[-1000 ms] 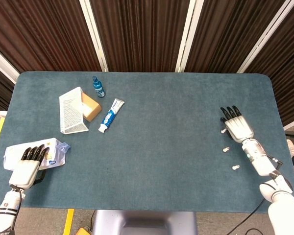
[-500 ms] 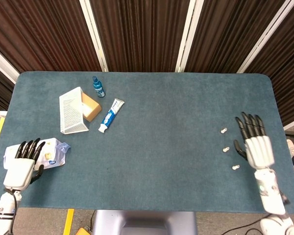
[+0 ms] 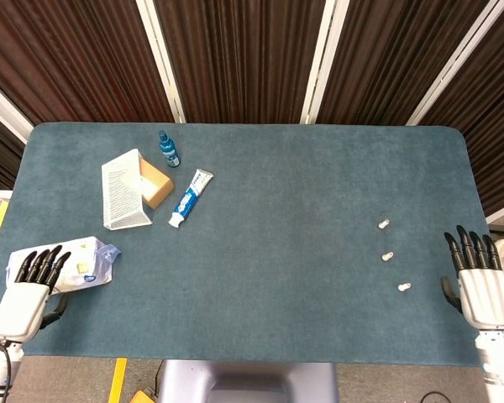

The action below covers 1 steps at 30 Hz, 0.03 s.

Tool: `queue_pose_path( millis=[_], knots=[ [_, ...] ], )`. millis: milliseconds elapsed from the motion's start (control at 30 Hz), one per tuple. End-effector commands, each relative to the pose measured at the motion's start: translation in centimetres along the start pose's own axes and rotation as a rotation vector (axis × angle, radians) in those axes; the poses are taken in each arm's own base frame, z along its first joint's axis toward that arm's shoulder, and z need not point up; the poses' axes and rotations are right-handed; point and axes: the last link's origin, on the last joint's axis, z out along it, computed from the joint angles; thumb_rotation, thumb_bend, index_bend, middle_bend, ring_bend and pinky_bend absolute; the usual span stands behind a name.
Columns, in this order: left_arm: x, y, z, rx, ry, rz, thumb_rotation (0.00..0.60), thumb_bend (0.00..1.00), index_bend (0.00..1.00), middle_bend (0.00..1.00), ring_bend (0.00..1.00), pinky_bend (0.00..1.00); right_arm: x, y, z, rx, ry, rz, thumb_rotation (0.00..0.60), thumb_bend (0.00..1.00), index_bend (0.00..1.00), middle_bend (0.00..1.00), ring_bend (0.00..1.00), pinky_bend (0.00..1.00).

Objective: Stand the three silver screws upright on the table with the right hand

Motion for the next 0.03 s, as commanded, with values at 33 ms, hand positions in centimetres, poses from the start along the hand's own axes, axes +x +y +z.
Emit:
queue_pose_path(
  millis=[33],
  knots=[
    [0.36,0.04,-0.42,-0.004,0.013,-0.007,0.6,0.47,0.0,0.0,0.0,0.04,0.08,-0.04,-0.26,0.013,-0.009,0.004,0.6,0.49,0.0,0.0,0.0,0.0]
  ],
)
